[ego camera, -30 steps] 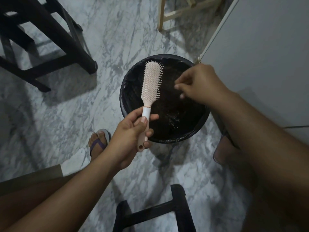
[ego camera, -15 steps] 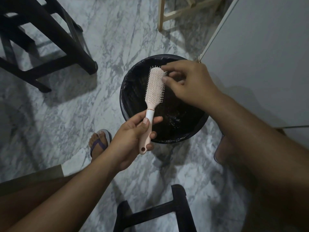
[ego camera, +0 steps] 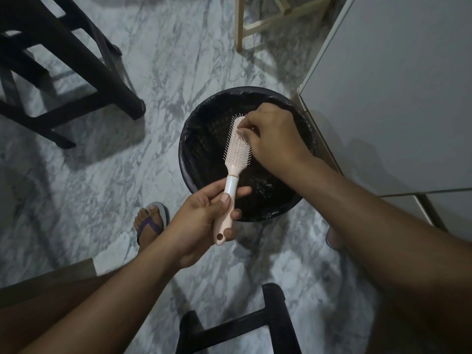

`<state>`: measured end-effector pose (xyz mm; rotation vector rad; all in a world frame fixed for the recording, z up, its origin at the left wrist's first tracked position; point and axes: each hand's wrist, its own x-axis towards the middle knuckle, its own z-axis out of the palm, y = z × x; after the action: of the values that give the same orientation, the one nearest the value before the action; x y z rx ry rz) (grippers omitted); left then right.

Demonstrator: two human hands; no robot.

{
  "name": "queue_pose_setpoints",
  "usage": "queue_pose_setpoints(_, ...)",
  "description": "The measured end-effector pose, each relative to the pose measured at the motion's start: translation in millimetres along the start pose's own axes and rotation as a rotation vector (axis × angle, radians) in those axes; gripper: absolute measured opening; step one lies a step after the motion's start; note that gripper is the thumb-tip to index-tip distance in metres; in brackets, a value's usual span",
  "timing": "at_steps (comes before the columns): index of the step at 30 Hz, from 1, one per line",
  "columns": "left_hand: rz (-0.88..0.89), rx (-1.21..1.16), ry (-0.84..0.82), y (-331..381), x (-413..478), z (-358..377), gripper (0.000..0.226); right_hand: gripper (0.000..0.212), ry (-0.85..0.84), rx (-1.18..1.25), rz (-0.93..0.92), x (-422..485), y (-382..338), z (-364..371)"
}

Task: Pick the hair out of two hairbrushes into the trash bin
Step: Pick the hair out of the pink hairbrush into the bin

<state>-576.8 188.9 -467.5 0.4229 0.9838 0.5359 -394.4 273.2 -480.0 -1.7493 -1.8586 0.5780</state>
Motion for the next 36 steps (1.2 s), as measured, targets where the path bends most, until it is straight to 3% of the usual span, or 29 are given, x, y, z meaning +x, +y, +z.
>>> queue_pose_setpoints(6, -0.018, 0.013, 0.057, -2, 2, -4, 0.036, 0.012, 0.181, 0.211, -0.068, 9, -11, -21)
queue_pose_setpoints(11, 0.024, 0.027, 0.060, 3, 1, -6, 0.036, 0.021, 0.354, 0.377, -0.006, 20, -1, -48)
queue_pose_setpoints(15, 0.042, 0.034, 0.054, 5, 2, -4, 0.036, 0.020, 0.147, 0.234, 0.035, 10, 4, -37)
queue_pose_setpoints(19, 0.057, 0.035, 0.049, 4, 2, -3, 0.036, 0.034, -0.105, 0.089, 0.040, 0, 0, -22)
queue_pose_setpoints(22, 0.076, 0.039, 0.056, 4, 2, -3, 0.037, 0.035, -0.134, 0.145, 0.139, 2, -5, -24)
queue_pose_setpoints(26, 0.102, 0.080, 0.061, 5, 2, -4, 0.037, 0.029, -0.179, 0.495, 0.351, 0, -9, -20)
queue_pose_setpoints(31, 0.108, 0.089, 0.058, 6, 3, -8, 0.037, 0.011, -0.103, 0.469, 0.332, 1, -12, -19)
queue_pose_setpoints(36, 0.144, 0.076, 0.011, 14, 3, -6, 0.039, 0.009, -0.040, 0.512, 0.290, 5, -15, -31)
